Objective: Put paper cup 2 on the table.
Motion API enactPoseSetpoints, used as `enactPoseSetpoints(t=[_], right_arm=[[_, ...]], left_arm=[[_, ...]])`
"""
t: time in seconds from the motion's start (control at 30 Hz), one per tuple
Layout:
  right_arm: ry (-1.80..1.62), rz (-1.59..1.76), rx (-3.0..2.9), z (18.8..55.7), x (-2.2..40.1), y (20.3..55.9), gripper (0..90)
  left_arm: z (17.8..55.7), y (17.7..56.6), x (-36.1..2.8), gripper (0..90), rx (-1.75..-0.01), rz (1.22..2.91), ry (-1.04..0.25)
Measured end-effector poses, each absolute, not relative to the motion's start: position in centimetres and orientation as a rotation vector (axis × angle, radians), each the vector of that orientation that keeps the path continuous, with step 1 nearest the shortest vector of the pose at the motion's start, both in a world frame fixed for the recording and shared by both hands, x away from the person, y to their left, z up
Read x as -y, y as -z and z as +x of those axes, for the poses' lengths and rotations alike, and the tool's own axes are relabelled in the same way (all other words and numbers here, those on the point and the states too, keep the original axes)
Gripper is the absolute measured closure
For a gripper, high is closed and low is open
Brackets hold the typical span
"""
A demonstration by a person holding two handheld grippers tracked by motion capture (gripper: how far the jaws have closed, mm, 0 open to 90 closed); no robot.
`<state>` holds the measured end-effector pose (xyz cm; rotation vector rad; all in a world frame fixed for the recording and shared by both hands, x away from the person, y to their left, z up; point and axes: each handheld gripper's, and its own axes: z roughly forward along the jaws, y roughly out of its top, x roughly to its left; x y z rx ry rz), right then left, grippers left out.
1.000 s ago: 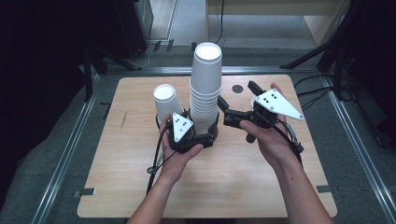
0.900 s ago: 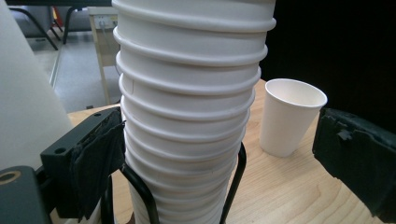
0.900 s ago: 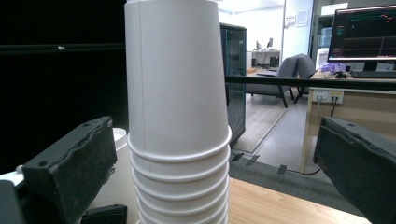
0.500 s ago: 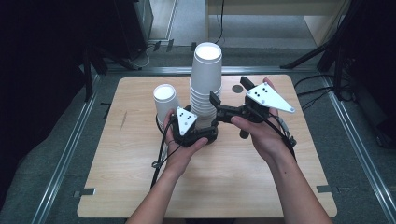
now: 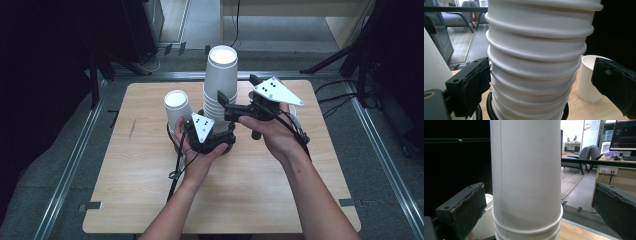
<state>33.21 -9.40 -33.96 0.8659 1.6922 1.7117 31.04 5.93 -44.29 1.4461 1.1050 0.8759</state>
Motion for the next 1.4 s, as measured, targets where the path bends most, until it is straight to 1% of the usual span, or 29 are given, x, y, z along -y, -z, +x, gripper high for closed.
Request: enactPoseSetpoints(t=[0.23, 0.37, 0.6, 0.67, 0.9, 1.0, 1.4], right_arm=[[-1.707, 0.858, -1.728, 34.1, 8.9, 34.2, 0.0], [-1.712, 0.857, -1.745, 34.7, 8.6, 34.3, 0.0], [-1.704, 0.844, -1.780, 35.6, 7.5, 34.0, 0.0], [-1.725, 0.830, -1.791, 35.8, 7.4, 33.8, 0.0], [-1.730, 0.830, -1.802, 36.3, 6.9, 33.8, 6.5], [-1.726, 0.838, -1.806, 36.5, 6.7, 34.0, 10.9], [-1.755, 0.846, -1.736, 36.1, 6.4, 33.1, 12.8]], left_arm=[[31.5, 44.7, -5.6, 2.5, -1.119, 1.419, -0.905], [31.8, 44.9, -5.5, 2.5, -1.133, 1.398, -0.893], [31.9, 44.9, -5.6, 2.6, -1.124, 1.408, -0.903], [31.9, 44.9, -5.7, 4.3, -1.127, 1.406, -0.901], [31.8, 44.9, -5.7, 4.9, -1.122, 1.405, -0.898], [31.8, 44.9, -5.8, 5.1, -1.121, 1.403, -0.895], [31.7, 44.9, -5.9, 5.6, -1.119, 1.406, -0.885]])
